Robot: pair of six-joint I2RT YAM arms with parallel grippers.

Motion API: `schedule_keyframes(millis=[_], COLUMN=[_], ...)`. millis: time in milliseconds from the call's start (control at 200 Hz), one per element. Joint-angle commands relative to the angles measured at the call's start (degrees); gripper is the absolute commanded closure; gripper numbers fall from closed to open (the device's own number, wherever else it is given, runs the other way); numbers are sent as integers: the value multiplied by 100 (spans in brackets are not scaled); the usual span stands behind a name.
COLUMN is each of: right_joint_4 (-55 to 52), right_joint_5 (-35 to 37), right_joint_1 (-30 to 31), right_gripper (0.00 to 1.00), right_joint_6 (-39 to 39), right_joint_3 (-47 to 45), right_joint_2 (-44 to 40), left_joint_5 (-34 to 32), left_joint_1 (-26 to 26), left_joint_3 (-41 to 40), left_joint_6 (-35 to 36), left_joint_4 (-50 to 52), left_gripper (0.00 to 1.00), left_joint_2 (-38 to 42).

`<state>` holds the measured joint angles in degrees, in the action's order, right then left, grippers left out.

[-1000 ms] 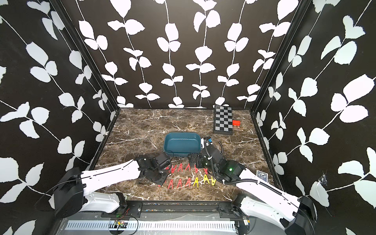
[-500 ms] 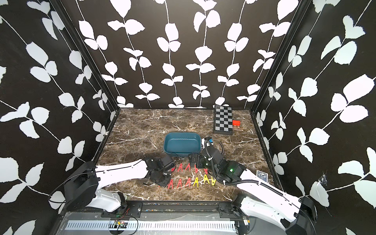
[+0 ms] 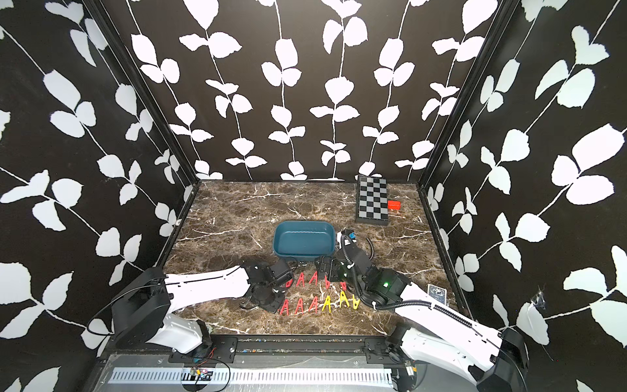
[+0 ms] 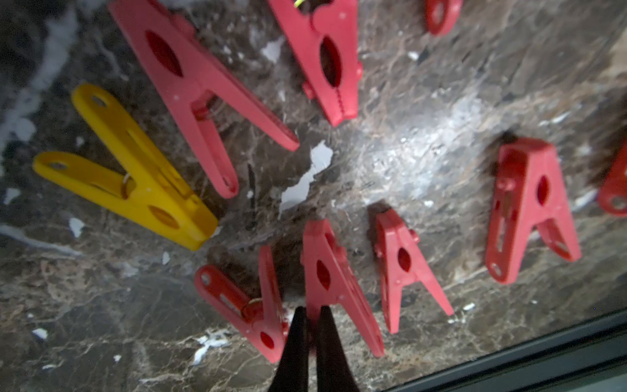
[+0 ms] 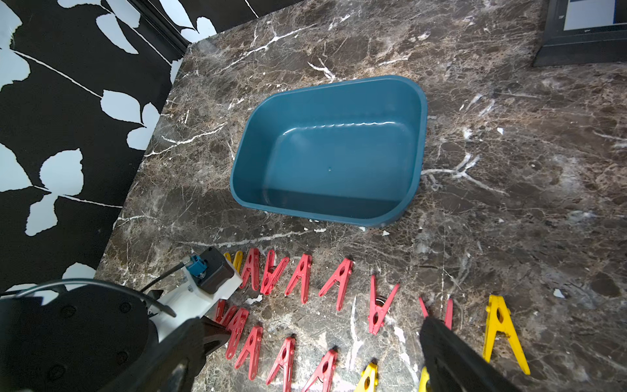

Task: Take the clothespins out of the storage box
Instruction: Place the clothespin at the center of the board.

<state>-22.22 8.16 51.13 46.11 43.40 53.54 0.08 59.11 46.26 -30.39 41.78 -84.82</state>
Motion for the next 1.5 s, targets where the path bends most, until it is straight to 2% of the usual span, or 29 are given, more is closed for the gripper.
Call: schedule_keyframes(millis=[0, 110, 375, 615, 855, 935, 1070, 1315, 1395, 1495], right_joint_4=[-9, -6, -27, -166, -772, -801, -837, -784, -675, -459], right_joint_5=[80, 74, 89, 476, 1691, 2021, 2413, 3122, 3211, 3183], right_joint_1=[37, 46, 45, 45, 18, -11, -130, -721, -1105, -1679], right_gripper=[1, 1, 1, 1, 1, 1, 1, 0, 0, 0], right_joint_6=[74, 80, 100, 231, 246, 97, -429, -1473, -1855, -2173], right_joint_3=[-12, 9, 7, -110, -226, -354, -436, -423, -398, -440], right_joint_2=[-28, -10, -27, -317, -944, -1165, -1355, -1013, -796, -466], left_joint_5=[-53, -47, -52, -323, -786, -946, -1337, -2920, -3476, -3906], left_joint_1=[26, 30, 28, 30, -145, -384, -934, -1718, -1859, -2450], left_joint_3=[-100, -105, -17, 593, 1318, 1551, 1751, 1480, 1265, 1091], left_joint_6=[-2, -13, -122, -206, -244, -265, -309, -134, 0, 128], left_joint_4=[45, 42, 161, 686, 1033, 1183, 1227, 847, 584, 447], left_gripper=[90, 85, 82, 73, 39, 29, 2, 1, 1, 1], left_joint_2=[21, 109, 312, 736, 1188, 1334, 1705, 2497, 2696, 2740])
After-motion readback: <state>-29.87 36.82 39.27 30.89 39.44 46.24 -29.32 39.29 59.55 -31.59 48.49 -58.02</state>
